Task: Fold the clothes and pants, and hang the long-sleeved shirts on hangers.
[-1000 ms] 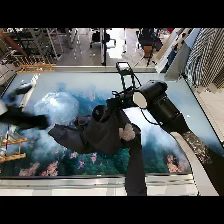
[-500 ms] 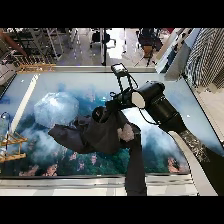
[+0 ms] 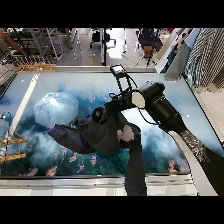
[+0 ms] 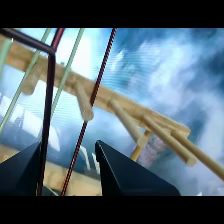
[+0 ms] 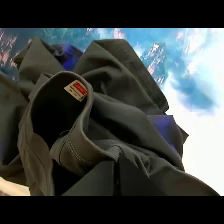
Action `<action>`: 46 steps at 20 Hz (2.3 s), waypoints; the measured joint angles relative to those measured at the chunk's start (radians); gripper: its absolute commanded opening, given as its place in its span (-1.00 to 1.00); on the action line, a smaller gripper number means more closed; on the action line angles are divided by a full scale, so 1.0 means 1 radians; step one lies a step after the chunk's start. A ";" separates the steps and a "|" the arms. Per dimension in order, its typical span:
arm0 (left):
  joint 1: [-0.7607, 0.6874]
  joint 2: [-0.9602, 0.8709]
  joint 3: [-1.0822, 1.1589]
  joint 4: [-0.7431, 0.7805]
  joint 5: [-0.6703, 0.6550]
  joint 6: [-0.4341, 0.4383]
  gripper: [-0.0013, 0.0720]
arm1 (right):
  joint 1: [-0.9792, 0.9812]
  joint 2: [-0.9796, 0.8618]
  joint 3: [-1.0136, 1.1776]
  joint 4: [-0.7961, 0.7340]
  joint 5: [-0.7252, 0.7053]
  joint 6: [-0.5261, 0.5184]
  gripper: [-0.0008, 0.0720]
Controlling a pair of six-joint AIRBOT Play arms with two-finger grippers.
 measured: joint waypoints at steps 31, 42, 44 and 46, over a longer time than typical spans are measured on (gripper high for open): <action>-0.120 0.308 0.007 -1.186 -0.360 0.877 -0.93 | -0.001 0.000 0.000 -0.145 0.007 0.003 -0.92; -0.309 0.217 0.007 -1.286 -0.681 1.010 -0.93 | -0.001 0.000 0.000 -0.321 -0.012 0.042 -0.92; -0.317 0.214 0.007 -1.286 -0.691 1.011 -0.93 | -0.001 0.000 0.000 -0.324 -0.016 0.045 -0.92; -0.330 0.211 0.007 -1.287 -0.696 1.013 -0.93 | -0.001 0.000 0.000 -0.323 -0.020 0.045 -0.92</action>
